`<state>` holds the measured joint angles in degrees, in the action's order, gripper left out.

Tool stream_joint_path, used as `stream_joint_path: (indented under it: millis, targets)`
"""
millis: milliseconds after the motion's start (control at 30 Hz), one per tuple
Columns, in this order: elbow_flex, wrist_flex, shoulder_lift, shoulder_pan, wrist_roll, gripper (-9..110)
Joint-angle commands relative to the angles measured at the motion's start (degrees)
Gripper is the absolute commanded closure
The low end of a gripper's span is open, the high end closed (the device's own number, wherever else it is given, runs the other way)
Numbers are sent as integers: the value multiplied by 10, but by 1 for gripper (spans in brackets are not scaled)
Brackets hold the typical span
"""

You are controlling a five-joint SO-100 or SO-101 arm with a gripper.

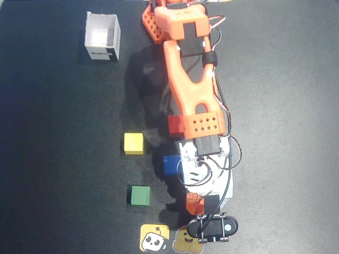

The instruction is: Put the orange cube on top of the green cube.

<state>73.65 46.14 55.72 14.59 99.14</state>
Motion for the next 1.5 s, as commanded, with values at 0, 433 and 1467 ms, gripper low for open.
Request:
stream_joint_path:
  millis: [0,433,1467]
  targets:
    - [-13,-11,6,0,9,95]
    - [-13,24,33,-15,14,96]
    - [91,162,262,-147,-147,96]
